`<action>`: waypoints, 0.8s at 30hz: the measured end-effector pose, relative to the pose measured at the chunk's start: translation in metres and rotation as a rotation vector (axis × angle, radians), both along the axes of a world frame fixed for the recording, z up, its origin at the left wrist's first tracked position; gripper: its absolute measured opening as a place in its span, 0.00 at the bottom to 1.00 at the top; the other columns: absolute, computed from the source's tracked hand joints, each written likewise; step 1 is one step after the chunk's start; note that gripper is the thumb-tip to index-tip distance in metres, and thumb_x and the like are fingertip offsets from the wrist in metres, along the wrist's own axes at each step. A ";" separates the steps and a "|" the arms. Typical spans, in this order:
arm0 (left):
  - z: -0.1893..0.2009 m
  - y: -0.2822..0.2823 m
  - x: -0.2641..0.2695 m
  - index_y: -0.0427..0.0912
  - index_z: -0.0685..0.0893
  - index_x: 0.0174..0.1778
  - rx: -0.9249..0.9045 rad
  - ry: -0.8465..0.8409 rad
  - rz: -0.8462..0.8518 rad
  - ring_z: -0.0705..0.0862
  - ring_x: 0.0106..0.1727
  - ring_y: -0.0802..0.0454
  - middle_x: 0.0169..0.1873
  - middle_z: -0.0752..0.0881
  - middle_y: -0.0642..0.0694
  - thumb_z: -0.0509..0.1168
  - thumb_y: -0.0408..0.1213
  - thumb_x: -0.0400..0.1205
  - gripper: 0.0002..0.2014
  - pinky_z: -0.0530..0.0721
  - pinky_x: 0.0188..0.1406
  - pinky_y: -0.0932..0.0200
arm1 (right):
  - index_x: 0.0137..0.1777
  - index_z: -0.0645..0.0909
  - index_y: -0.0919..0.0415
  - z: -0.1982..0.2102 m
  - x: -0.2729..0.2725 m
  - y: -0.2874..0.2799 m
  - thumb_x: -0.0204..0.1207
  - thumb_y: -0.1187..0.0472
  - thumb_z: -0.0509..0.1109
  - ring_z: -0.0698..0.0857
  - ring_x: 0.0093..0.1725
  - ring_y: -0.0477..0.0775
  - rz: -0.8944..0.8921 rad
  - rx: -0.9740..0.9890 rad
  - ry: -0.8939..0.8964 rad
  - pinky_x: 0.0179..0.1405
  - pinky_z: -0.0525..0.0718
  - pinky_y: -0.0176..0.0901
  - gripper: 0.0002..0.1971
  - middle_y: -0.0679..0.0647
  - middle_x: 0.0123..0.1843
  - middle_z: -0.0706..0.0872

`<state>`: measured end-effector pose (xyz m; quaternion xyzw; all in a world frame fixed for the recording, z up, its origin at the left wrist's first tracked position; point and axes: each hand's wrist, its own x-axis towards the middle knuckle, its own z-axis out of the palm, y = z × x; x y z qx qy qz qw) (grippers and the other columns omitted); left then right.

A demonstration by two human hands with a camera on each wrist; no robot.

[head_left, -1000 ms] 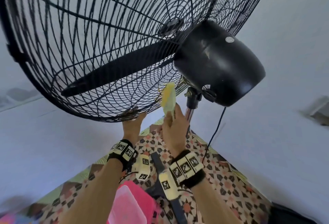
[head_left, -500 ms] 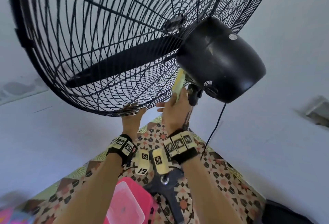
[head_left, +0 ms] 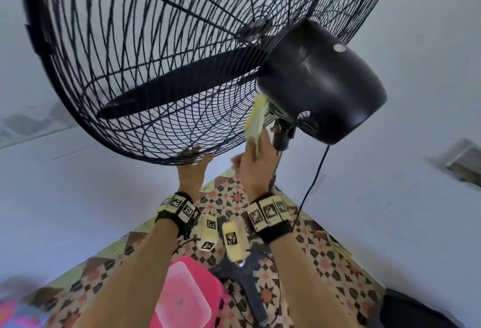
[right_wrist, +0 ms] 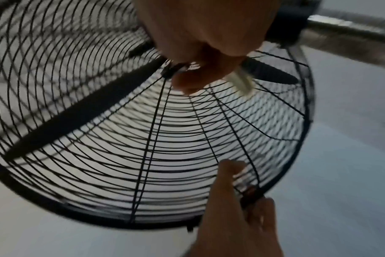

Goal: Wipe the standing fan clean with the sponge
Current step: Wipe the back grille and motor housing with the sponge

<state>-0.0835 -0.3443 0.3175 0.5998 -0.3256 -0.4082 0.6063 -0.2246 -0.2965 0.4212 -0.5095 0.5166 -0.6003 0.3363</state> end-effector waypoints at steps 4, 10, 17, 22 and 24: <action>0.001 0.006 -0.005 0.38 0.82 0.68 0.030 0.028 0.034 0.84 0.59 0.48 0.62 0.87 0.45 0.79 0.38 0.80 0.23 0.79 0.66 0.52 | 0.69 0.75 0.59 -0.009 -0.018 0.021 0.92 0.61 0.57 0.87 0.22 0.54 0.079 -0.060 0.082 0.21 0.86 0.44 0.11 0.57 0.28 0.86; 0.008 0.006 -0.003 0.38 0.81 0.64 0.047 0.008 0.007 0.81 0.55 0.49 0.59 0.87 0.45 0.77 0.36 0.80 0.19 0.77 0.57 0.54 | 0.82 0.67 0.55 0.005 0.007 -0.005 0.92 0.63 0.54 0.91 0.28 0.51 -0.033 0.058 -0.017 0.24 0.85 0.39 0.20 0.64 0.41 0.91; 0.008 0.009 -0.004 0.41 0.78 0.70 0.075 0.041 -0.009 0.81 0.62 0.47 0.64 0.83 0.47 0.78 0.39 0.81 0.24 0.77 0.57 0.54 | 0.81 0.71 0.61 -0.013 -0.004 0.017 0.92 0.66 0.57 0.89 0.24 0.49 -0.028 -0.113 0.015 0.24 0.88 0.40 0.19 0.63 0.36 0.91; 0.009 0.007 0.004 0.48 0.82 0.61 0.084 -0.027 -0.060 0.82 0.63 0.46 0.61 0.85 0.48 0.77 0.41 0.82 0.15 0.78 0.68 0.48 | 0.90 0.59 0.50 -0.020 0.003 -0.016 0.90 0.67 0.55 0.91 0.30 0.50 -0.113 -0.119 0.065 0.26 0.87 0.34 0.29 0.66 0.43 0.89; 0.009 0.006 0.003 0.43 0.81 0.67 0.063 0.005 -0.026 0.82 0.66 0.43 0.66 0.85 0.45 0.80 0.45 0.78 0.25 0.79 0.65 0.49 | 0.90 0.59 0.49 -0.028 0.009 -0.021 0.89 0.70 0.56 0.91 0.30 0.57 -0.130 -0.147 0.059 0.26 0.84 0.29 0.31 0.72 0.40 0.87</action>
